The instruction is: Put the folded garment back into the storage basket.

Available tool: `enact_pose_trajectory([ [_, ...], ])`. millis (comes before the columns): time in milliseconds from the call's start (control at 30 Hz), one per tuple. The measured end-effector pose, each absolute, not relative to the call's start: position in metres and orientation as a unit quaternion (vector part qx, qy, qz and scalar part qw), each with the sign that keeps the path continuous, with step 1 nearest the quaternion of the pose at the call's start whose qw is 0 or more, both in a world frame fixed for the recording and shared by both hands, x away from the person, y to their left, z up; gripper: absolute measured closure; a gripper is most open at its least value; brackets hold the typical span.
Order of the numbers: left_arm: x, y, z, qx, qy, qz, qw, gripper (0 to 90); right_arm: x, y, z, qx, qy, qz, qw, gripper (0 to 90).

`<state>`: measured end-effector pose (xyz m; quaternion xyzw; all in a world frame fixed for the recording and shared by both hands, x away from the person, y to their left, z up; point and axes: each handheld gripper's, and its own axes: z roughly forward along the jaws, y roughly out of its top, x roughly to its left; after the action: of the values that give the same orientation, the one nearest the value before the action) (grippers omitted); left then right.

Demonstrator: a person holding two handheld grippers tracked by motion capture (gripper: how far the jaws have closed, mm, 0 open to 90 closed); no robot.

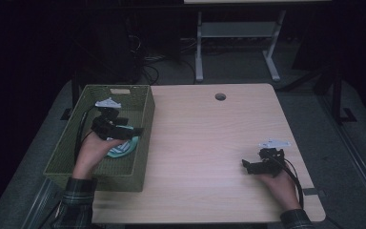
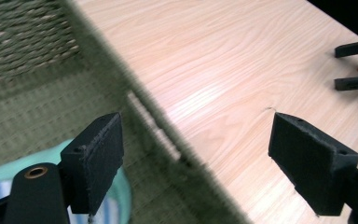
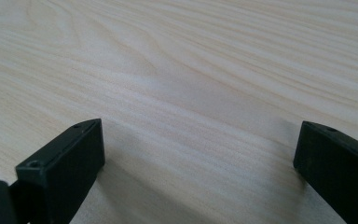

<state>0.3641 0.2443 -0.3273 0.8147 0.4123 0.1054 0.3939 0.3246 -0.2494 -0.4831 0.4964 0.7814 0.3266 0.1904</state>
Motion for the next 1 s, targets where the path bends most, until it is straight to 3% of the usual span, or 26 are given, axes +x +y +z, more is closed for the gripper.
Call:
enact_pose_trajectory([
  [567,0.347,0.159,-0.343,0.830,0.359,0.081,0.418,17.4,0.324,-0.249,-0.483,0.497,0.781,0.327,0.191,1.4],
  [1000,0.326,0.096,-0.381,0.845,0.324,0.089,0.415,16.1,0.324,-0.249,-0.483,0.497,0.781,0.327,0.191,1.4],
])
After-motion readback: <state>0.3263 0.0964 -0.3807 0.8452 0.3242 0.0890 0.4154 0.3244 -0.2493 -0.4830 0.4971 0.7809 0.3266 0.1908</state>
